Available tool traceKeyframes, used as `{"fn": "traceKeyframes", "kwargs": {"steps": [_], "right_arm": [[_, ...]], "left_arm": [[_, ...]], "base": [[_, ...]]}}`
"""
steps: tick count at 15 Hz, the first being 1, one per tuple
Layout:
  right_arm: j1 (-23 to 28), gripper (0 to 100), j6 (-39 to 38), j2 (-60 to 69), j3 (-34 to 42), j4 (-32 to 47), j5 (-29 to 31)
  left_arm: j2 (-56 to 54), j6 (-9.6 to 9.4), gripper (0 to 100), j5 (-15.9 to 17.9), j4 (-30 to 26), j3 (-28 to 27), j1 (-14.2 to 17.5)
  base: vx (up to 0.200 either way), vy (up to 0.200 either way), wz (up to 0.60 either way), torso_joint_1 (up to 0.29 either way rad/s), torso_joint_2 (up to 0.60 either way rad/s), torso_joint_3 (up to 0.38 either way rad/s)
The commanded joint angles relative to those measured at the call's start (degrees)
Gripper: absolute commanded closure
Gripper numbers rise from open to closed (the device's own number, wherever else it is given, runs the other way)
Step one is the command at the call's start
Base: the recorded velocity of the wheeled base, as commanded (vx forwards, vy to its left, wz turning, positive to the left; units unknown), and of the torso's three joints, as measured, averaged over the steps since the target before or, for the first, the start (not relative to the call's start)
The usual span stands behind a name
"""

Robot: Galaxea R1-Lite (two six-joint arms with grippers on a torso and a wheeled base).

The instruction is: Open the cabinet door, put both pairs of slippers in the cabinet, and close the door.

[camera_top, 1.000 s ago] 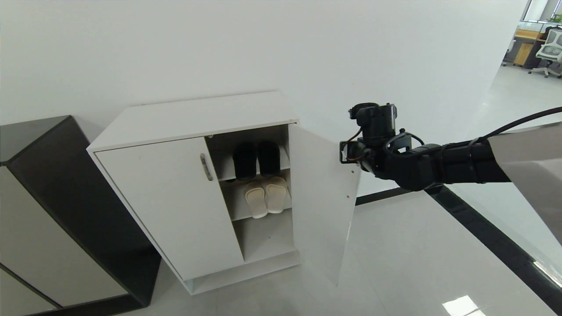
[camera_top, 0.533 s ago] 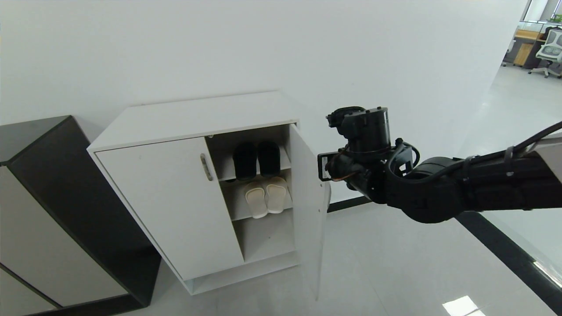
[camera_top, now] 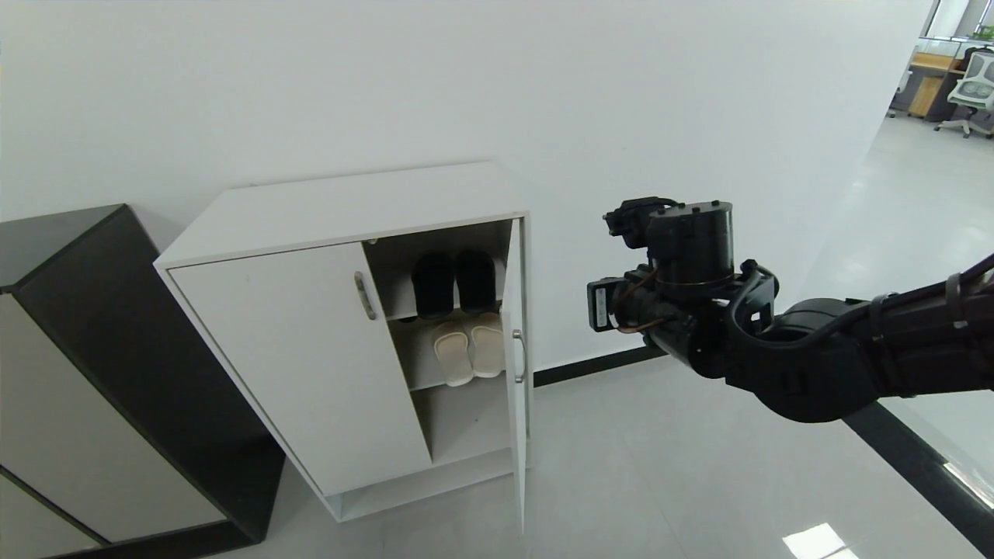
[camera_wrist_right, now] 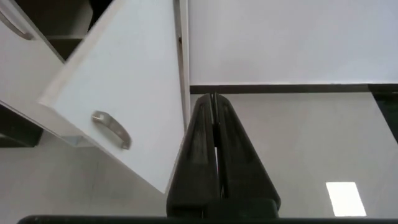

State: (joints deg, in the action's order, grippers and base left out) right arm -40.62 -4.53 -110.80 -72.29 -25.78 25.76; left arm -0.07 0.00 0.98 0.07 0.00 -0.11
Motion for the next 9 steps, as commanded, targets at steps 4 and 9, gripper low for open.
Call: {"fn": "traceKeyframes", "kwargs": {"steps": [4, 9], "right_arm": [[0.0, 100, 0.0, 0.1, 1.3, -0.3, 0.1], [1.2, 100, 0.1, 1.5, 4.4, -3.5, 0.0]], "left_arm": [[0.1, 0.00, 100, 0.0, 0.0, 0.0, 0.0], [0.1, 0.00, 100, 0.0, 0.0, 0.0, 0.0]], "base": [[0.000, 0.000, 0.60, 0.005, 0.00, 0.000], [0.000, 0.000, 0.36, 0.000, 0.00, -0.001]]}}
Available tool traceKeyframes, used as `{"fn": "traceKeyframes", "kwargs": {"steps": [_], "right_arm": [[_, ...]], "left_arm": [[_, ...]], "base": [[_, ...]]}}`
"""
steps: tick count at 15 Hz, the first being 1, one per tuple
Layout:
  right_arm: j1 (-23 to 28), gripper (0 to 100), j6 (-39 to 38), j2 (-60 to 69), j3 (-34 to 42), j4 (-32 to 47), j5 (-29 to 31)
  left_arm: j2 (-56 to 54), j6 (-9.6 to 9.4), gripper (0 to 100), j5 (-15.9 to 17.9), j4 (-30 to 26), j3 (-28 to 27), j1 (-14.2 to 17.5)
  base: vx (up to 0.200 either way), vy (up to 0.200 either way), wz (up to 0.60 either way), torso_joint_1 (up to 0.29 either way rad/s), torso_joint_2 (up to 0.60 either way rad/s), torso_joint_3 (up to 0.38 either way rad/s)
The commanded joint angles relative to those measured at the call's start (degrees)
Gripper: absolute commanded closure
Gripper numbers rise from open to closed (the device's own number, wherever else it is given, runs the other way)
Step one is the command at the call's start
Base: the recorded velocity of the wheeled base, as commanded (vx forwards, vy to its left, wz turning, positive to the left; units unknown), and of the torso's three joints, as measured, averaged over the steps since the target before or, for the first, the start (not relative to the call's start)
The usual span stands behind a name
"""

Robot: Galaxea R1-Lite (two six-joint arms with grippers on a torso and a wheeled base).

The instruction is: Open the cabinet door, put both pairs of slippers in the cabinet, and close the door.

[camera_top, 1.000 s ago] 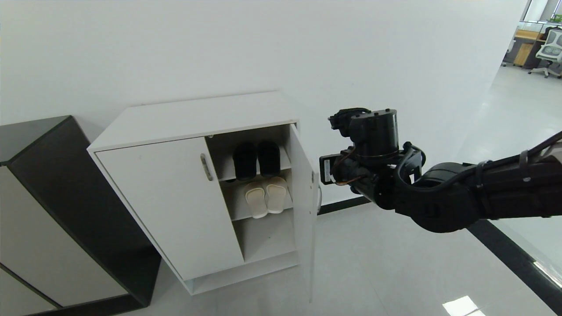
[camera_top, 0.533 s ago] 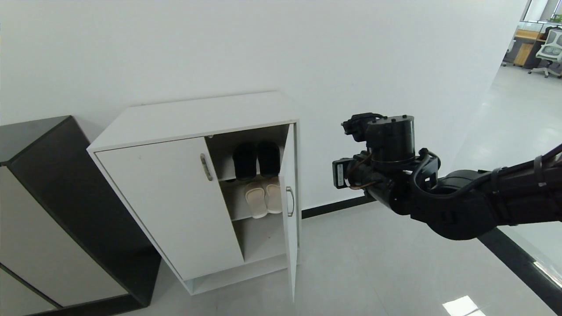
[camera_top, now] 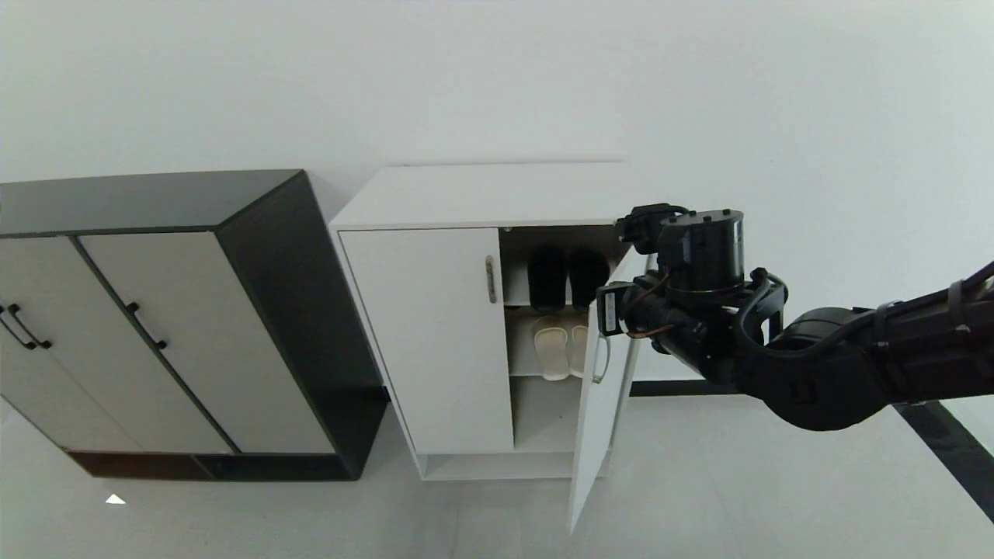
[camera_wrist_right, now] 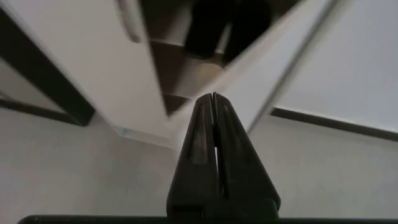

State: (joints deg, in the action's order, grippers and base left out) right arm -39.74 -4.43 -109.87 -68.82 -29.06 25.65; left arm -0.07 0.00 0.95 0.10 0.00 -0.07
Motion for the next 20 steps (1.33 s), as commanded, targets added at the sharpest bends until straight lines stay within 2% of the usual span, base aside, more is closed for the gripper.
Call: {"fn": "traceKeyframes", "kwargs": {"steps": [1, 5, 10, 14, 17, 20], "right_arm": [[1.0, 100, 0.4, 0.5, 2.3, -2.3, 0.3], [3.1, 100, 0.6, 4.7, 9.0, -8.6, -0.3], [4.4, 100, 0.1, 10.1, 21.6, -9.4, -9.2], [4.5, 100, 0.2, 10.5, 31.5, -17.9, -11.9], [4.4, 100, 0.4, 10.5, 32.8, -19.2, -12.1], [4.1, 100, 0.4, 10.2, 32.8, -19.2, -12.1]], "left_arm": [[0.1, 0.00, 100, 0.0, 0.0, 0.0, 0.0], [0.1, 0.00, 100, 0.0, 0.0, 0.0, 0.0], [0.1, 0.00, 100, 0.0, 0.0, 0.0, 0.0], [0.1, 0.00, 100, 0.0, 0.0, 0.0, 0.0], [0.1, 0.00, 100, 0.0, 0.0, 0.0, 0.0], [0.1, -0.18, 100, 0.0, 0.0, 0.0, 0.0]], "base": [[0.000, 0.000, 0.00, 0.000, 0.00, 0.000], [0.000, 0.000, 0.00, 0.000, 0.00, 0.000], [0.000, 0.000, 0.00, 0.000, 0.00, 0.000], [0.000, 0.000, 0.00, 0.000, 0.00, 0.000], [0.000, 0.000, 0.00, 0.000, 0.00, 0.000], [0.200, 0.000, 0.00, 0.001, 0.00, 0.004]]}}
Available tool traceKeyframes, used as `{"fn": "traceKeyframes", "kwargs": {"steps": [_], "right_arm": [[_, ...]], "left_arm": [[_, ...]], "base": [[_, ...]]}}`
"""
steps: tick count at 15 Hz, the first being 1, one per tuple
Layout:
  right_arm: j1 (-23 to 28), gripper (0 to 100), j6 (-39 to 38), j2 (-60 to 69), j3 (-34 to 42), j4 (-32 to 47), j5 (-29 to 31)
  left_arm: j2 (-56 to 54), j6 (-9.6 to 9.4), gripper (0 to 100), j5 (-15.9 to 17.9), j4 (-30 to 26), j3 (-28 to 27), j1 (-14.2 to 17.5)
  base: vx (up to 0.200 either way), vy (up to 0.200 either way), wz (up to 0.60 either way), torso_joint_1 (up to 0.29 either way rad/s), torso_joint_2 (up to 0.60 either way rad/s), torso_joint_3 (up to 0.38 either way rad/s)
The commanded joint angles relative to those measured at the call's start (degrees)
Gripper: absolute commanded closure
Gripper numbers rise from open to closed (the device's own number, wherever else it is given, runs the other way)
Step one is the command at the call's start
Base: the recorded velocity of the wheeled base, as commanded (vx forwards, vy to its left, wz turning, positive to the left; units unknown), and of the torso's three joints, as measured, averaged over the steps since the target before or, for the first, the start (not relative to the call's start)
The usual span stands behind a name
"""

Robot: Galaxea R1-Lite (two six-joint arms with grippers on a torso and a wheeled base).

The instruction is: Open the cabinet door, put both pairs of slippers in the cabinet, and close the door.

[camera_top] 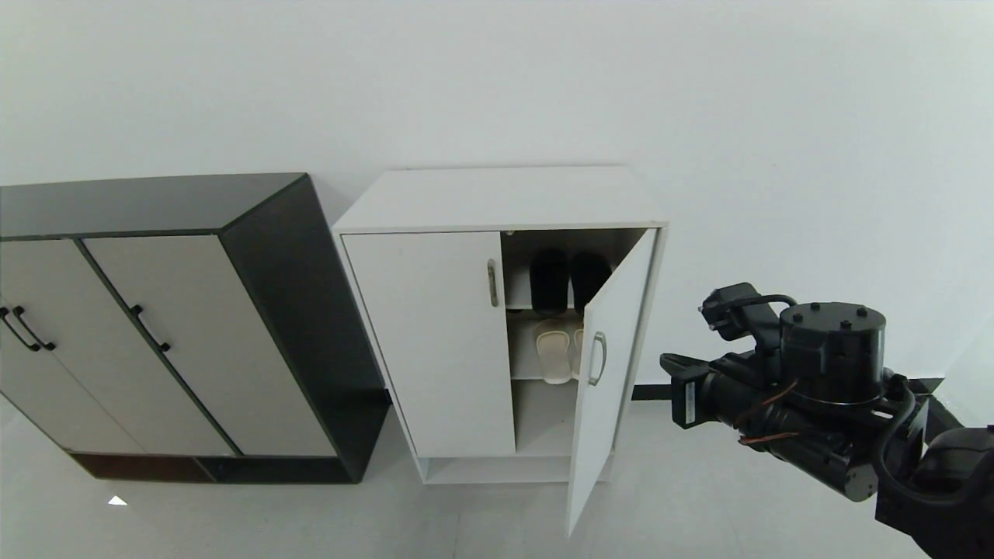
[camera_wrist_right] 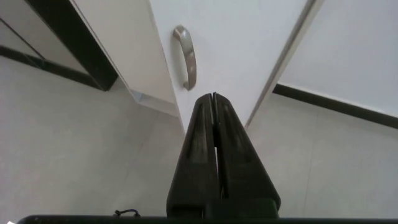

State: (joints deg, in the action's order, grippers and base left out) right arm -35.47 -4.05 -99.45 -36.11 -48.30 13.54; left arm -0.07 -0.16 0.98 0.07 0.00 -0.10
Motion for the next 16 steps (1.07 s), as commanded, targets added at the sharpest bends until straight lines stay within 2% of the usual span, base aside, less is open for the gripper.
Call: {"fn": "traceKeyframes", "kwargs": {"steps": [1, 5, 8, 16], "right_arm": [[-0.3, 100, 0.0, -0.2, 0.1, 0.0, 0.0], [-0.3, 100, 0.0, 1.3, 0.8, 0.2, 0.2], [-0.3, 100, 0.0, 0.8, 0.6, 0.1, 0.0], [0.0, 100, -0.2, -9.2, -9.9, -0.7, -0.1]], "left_arm": [[0.1, -0.02, 100, 0.0, 0.0, 0.0, 0.0], [0.1, -0.11, 100, 0.0, 0.0, 0.0, 0.0], [0.1, -0.28, 100, 0.0, 0.0, 0.0, 0.0], [0.1, -0.28, 100, 0.0, 0.0, 0.0, 0.0]], "base": [[0.200, 0.000, 0.00, -0.007, -0.01, 0.012], [0.200, 0.000, 0.00, 0.010, 0.00, 0.001], [0.000, 0.000, 0.00, 0.000, 0.00, 0.000], [0.000, 0.000, 0.00, 0.000, 0.00, 0.000]]}}
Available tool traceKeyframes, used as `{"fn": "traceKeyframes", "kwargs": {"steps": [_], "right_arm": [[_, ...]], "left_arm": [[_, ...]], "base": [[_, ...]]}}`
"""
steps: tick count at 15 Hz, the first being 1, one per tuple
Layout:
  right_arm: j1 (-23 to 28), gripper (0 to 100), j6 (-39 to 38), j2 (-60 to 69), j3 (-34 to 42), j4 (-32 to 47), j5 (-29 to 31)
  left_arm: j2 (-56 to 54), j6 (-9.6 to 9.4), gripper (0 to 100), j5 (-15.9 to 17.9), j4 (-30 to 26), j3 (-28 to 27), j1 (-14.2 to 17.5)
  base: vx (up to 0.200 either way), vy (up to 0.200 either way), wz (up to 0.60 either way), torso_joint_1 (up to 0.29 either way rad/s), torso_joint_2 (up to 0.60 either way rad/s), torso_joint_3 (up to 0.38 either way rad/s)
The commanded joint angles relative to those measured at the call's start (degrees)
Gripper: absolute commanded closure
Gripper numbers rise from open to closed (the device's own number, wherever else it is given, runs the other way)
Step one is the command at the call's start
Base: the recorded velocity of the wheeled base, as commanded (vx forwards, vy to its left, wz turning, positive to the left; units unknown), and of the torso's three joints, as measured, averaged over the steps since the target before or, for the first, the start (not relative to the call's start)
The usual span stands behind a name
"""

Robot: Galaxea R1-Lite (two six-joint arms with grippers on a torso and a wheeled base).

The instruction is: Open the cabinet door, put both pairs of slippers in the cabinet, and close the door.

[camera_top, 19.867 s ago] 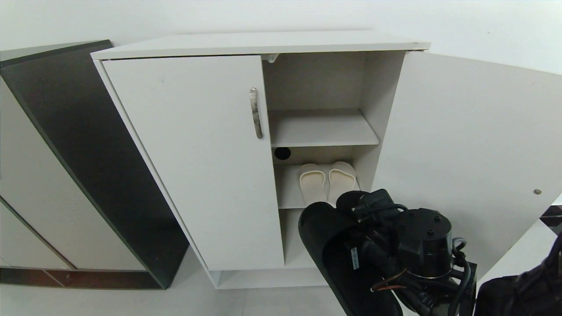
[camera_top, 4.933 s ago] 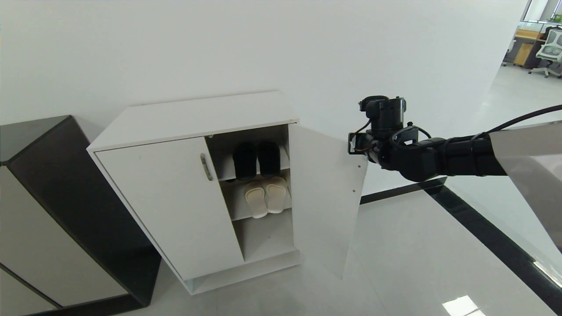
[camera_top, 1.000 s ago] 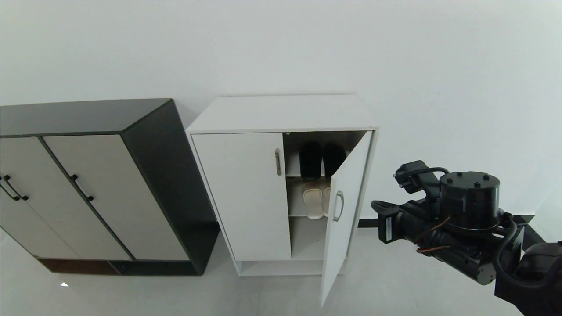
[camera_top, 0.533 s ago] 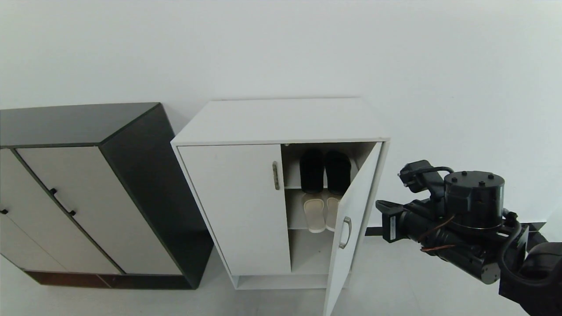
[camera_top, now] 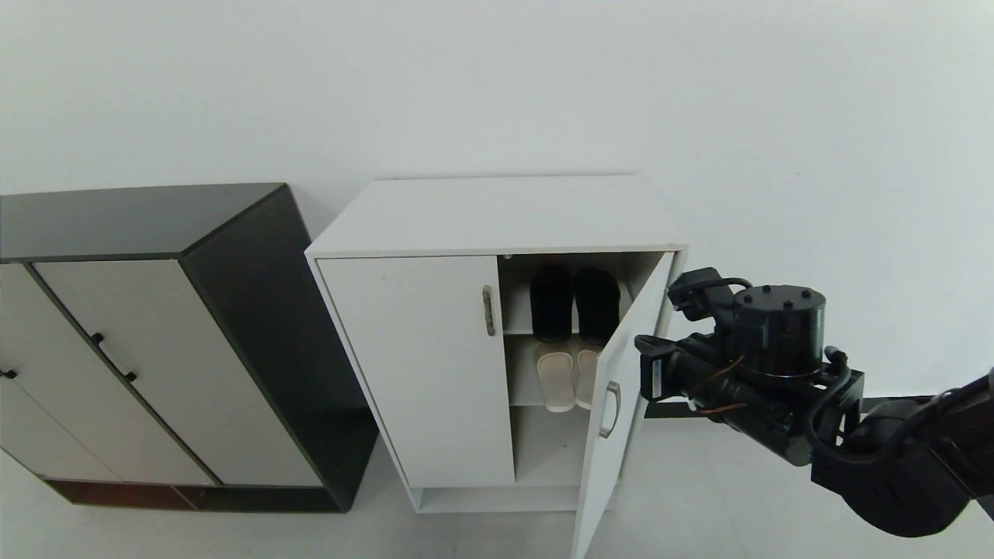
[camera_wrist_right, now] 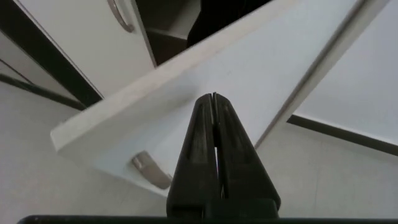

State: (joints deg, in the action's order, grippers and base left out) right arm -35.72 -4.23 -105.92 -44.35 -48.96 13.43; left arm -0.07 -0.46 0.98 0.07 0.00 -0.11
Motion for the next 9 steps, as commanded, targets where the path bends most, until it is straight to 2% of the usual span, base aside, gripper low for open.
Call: {"fn": "traceKeyframes", "kwargs": {"steps": [1, 9], "right_arm": [[0.3, 100, 0.0, -4.0, -3.1, 0.0, 0.0], [3.6, 100, 0.0, -14.7, -13.7, -1.1, -0.1]], "left_arm": [[0.1, 0.02, 100, 0.0, 0.0, 0.0, 0.0], [0.1, -0.06, 100, -0.1, 0.0, 0.0, 0.0]], "base": [[0.000, 0.000, 0.00, 0.000, 0.00, 0.000], [0.000, 0.000, 0.00, 0.000, 0.00, 0.000]]}}
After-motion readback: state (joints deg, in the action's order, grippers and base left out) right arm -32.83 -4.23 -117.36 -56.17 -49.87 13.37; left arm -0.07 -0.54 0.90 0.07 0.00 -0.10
